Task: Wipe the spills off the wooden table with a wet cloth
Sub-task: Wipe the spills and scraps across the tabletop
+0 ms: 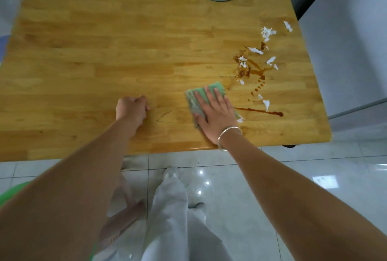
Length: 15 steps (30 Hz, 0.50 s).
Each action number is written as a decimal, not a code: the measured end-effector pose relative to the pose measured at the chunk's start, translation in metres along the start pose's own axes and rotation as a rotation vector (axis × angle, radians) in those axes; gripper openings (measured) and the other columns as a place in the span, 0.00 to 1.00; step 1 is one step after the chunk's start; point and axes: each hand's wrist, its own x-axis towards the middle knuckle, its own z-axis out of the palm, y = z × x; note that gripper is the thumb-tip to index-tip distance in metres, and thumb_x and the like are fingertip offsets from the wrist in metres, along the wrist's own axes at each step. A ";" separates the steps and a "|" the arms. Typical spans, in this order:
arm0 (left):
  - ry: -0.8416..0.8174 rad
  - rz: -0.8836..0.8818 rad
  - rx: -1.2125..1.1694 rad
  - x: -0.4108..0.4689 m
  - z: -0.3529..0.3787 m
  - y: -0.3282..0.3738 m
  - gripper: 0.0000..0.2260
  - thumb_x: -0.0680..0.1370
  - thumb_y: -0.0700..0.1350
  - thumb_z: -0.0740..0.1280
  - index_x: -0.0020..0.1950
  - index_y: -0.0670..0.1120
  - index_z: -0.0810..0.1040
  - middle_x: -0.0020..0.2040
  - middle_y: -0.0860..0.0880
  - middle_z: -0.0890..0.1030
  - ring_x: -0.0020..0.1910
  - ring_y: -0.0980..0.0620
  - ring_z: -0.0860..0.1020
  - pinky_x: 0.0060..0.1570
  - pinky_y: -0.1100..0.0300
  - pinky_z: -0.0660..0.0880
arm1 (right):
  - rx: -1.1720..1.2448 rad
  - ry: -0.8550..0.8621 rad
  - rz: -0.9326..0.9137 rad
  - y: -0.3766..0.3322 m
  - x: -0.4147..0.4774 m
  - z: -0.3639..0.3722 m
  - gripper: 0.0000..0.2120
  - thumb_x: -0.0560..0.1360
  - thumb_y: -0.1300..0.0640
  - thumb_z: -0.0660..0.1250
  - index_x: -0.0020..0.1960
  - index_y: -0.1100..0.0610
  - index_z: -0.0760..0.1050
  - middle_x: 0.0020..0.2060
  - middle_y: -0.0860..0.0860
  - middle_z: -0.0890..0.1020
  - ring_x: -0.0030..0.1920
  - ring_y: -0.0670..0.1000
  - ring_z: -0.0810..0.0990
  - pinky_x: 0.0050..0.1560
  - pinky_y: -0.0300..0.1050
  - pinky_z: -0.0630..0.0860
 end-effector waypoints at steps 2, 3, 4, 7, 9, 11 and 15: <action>0.003 0.027 0.019 0.000 -0.001 -0.001 0.18 0.80 0.47 0.60 0.32 0.45 0.75 0.28 0.47 0.73 0.26 0.48 0.69 0.30 0.61 0.67 | 0.034 -0.020 0.071 0.023 0.005 -0.008 0.28 0.81 0.43 0.44 0.77 0.43 0.36 0.77 0.47 0.37 0.76 0.50 0.34 0.75 0.49 0.34; 0.006 0.038 0.030 0.000 -0.001 -0.003 0.18 0.80 0.47 0.60 0.32 0.45 0.75 0.28 0.47 0.74 0.26 0.48 0.70 0.30 0.61 0.67 | 0.042 -0.030 0.092 0.028 0.008 -0.010 0.28 0.81 0.43 0.44 0.77 0.43 0.36 0.77 0.47 0.37 0.76 0.50 0.34 0.75 0.49 0.33; 0.012 0.047 0.040 0.000 0.000 -0.004 0.18 0.80 0.47 0.60 0.32 0.45 0.75 0.28 0.47 0.74 0.26 0.48 0.70 0.29 0.61 0.67 | 0.039 -0.032 0.108 0.028 0.011 -0.012 0.28 0.81 0.43 0.44 0.77 0.44 0.36 0.77 0.48 0.37 0.76 0.51 0.34 0.74 0.49 0.33; 0.019 0.051 0.052 0.000 0.002 -0.003 0.17 0.80 0.47 0.60 0.32 0.45 0.76 0.28 0.47 0.74 0.26 0.49 0.70 0.28 0.61 0.67 | 0.014 -0.022 0.127 0.013 0.013 -0.012 0.27 0.82 0.46 0.43 0.77 0.44 0.36 0.77 0.48 0.37 0.76 0.53 0.34 0.75 0.51 0.33; 0.020 0.038 0.056 0.001 0.003 0.000 0.17 0.80 0.47 0.61 0.31 0.45 0.76 0.28 0.47 0.74 0.25 0.49 0.70 0.29 0.61 0.67 | -0.047 -0.017 0.020 -0.006 0.009 -0.009 0.26 0.82 0.48 0.43 0.77 0.45 0.36 0.77 0.49 0.38 0.76 0.54 0.35 0.75 0.54 0.35; 0.024 0.027 0.061 0.002 0.002 0.002 0.17 0.80 0.47 0.61 0.31 0.45 0.75 0.27 0.47 0.73 0.25 0.49 0.69 0.28 0.62 0.66 | -0.079 0.001 -0.132 -0.028 0.000 -0.001 0.26 0.82 0.48 0.43 0.78 0.46 0.38 0.78 0.49 0.41 0.77 0.55 0.36 0.75 0.55 0.36; 0.028 0.014 0.062 0.002 0.003 0.003 0.18 0.80 0.48 0.62 0.32 0.45 0.76 0.27 0.47 0.73 0.24 0.49 0.68 0.28 0.62 0.65 | -0.041 0.028 -0.333 -0.039 -0.018 0.014 0.26 0.80 0.48 0.46 0.78 0.46 0.50 0.78 0.48 0.52 0.78 0.53 0.46 0.76 0.52 0.40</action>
